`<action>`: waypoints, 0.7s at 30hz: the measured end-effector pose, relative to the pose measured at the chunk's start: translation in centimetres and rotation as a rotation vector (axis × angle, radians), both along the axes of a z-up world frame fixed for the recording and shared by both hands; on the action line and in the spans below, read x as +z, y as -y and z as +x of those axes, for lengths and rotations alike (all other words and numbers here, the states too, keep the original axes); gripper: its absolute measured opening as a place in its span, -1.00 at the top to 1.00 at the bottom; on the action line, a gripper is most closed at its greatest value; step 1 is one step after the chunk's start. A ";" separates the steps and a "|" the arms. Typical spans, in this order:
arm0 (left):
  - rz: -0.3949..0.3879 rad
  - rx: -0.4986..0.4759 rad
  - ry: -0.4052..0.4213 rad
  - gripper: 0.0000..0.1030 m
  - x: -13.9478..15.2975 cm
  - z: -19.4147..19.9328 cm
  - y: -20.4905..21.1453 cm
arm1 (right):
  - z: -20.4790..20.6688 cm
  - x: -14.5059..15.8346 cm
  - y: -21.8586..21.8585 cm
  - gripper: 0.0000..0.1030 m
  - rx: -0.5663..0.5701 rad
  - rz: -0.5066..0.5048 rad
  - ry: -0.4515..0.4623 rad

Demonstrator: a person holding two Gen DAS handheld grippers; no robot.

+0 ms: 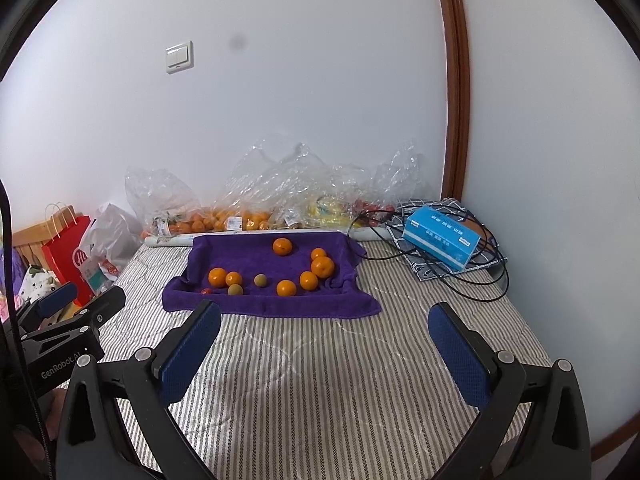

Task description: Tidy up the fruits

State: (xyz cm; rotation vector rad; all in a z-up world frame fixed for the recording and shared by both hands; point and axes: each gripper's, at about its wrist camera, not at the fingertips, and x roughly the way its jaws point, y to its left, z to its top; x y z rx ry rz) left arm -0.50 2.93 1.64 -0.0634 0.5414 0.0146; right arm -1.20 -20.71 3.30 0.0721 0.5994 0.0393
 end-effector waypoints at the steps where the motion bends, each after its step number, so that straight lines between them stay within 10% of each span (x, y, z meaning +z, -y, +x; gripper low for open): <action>1: 0.000 0.000 0.000 -0.76 0.0 0.0 0.0 | 0.0 0.0 0.0 -0.98 -0.001 0.000 0.000; 21: -0.001 0.000 -0.001 -0.76 -0.1 -0.1 -0.1 | 0.0 -0.1 -0.3 -0.98 0.006 -0.005 0.000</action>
